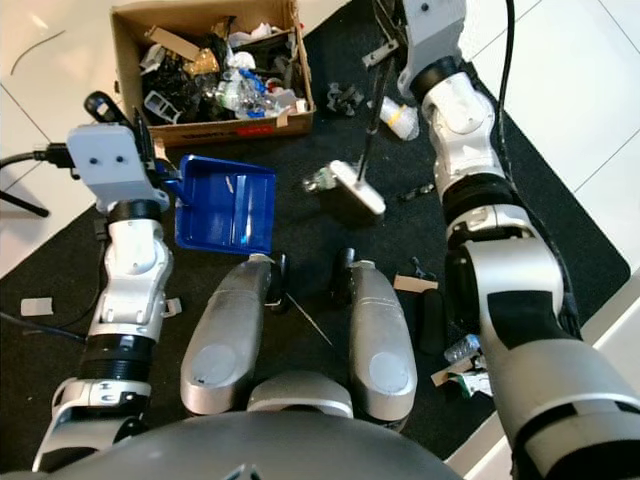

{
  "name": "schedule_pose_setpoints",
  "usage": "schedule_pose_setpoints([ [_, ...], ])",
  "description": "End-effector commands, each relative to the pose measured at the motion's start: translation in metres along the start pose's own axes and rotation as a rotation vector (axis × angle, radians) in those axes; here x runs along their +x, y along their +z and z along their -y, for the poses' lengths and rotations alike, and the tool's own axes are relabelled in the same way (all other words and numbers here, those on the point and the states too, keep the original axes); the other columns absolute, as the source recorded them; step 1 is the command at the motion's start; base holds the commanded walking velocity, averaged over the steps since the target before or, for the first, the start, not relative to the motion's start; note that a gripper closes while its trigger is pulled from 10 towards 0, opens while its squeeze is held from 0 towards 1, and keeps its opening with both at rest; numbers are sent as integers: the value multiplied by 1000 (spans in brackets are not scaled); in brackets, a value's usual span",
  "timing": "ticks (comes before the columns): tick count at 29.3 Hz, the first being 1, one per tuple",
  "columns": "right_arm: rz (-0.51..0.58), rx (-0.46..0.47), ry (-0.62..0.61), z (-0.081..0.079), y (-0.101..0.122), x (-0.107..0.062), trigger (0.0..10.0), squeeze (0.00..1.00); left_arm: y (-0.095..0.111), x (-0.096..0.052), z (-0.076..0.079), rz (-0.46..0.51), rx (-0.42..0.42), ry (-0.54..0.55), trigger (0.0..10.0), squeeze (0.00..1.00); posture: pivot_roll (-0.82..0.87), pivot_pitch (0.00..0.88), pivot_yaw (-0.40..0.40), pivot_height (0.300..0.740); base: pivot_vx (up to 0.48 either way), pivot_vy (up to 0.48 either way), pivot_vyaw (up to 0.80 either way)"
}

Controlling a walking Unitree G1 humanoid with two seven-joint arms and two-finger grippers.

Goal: Sweep floor

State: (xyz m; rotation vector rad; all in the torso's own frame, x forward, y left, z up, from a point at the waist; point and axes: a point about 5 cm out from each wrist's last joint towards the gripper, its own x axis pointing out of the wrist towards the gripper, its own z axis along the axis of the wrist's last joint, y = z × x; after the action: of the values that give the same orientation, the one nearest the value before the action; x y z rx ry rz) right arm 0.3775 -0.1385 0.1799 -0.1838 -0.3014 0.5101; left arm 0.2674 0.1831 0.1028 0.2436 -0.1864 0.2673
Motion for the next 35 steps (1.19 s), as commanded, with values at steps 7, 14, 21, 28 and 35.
schedule_pose_setpoints([
  [7, 68, 278, 321, -26, 25, -9, 10000, 0, -9, -3, 6, -55, 22, -12, 10000, 0, 205, 313, -121, 740, 0, 0, 0],
  [14, 174, 501, 379, -35, 55, -12, 10000, 0, -9, -1, 8, -55, 19, -12, 10000, 0, 187, 303, -125, 740, 0, 0, 0],
  [21, 214, 584, 233, -29, 60, -9, 10000, 0, -6, 4, 16, -45, 0, -18, 10000, 0, 185, 292, -127, 740, 0, 0, 0],
  [28, 197, 371, 93, 4, 70, -9, 10000, 0, -7, 5, 17, -42, 1, -24, 10000, 0, 182, 288, -127, 740, 0, 0, 0],
  [35, -39, 69, 38, 19, 46, -25, 10000, 0, -7, 5, 17, -41, 3, -25, 10000, 0, 174, 285, -133, 740, 0, 0, 0],
])
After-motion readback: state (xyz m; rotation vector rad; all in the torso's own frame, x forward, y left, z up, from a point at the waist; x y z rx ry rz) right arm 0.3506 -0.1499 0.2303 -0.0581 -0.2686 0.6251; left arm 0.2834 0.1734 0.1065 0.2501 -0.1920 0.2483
